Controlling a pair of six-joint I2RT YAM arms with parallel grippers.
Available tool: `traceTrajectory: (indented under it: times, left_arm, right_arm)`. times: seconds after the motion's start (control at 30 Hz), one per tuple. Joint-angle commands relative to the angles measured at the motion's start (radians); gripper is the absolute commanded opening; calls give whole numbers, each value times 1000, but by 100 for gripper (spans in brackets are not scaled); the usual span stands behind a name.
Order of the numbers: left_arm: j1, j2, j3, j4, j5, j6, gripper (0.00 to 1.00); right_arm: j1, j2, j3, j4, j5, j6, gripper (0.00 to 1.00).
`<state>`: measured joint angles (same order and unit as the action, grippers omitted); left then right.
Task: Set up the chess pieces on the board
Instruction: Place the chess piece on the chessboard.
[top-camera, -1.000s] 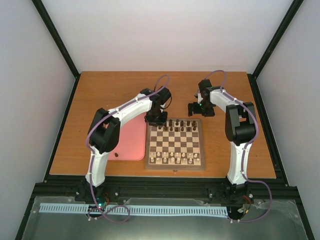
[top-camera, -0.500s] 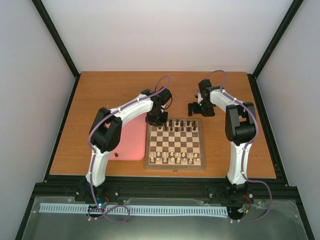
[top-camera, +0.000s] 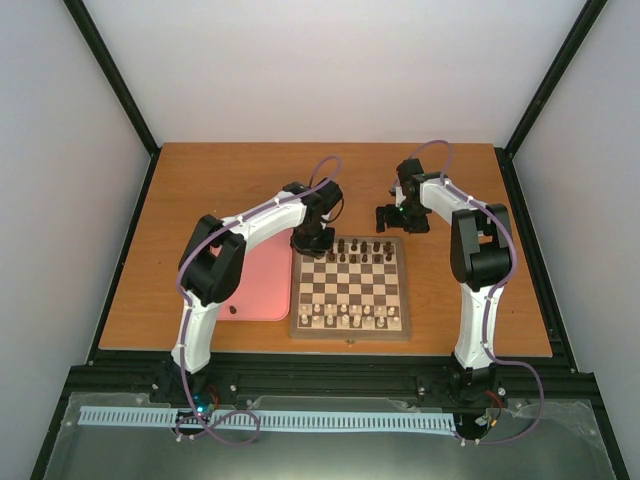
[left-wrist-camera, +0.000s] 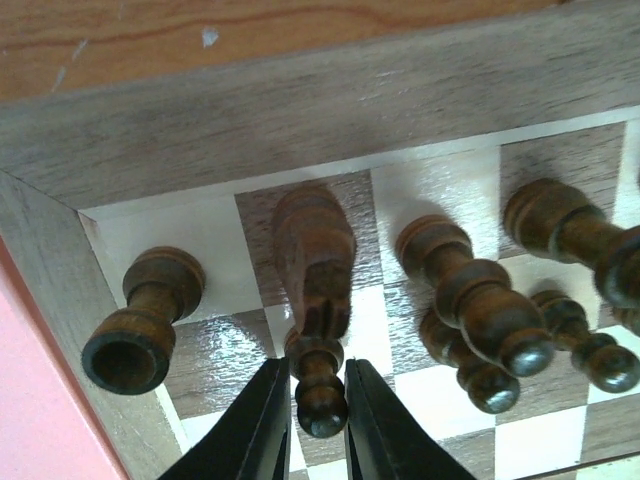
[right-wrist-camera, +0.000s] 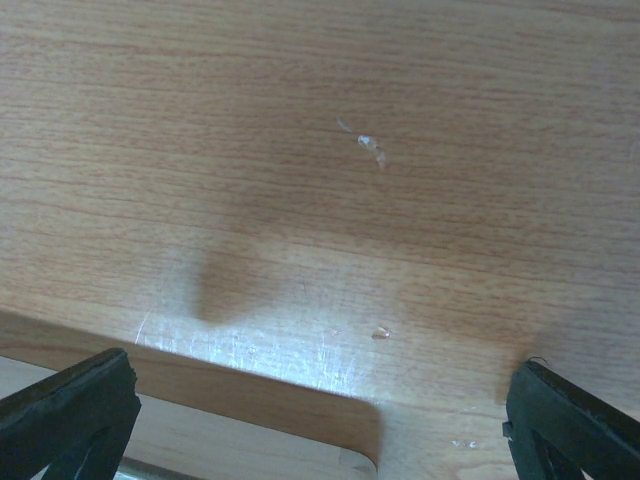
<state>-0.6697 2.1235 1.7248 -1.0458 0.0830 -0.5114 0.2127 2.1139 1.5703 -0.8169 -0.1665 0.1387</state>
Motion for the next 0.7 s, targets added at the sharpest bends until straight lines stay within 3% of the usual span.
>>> traceTrajectory:
  times: [0.0,0.67]
  left_arm:
    - [-7,-4,-7,13,9,6,17]
    - [-7,0,18,4,47,9,17]
  right_arm:
    - [-3,1,5,1,5,-7,100]
    - [-3,6,13,1,-1,-5,100]
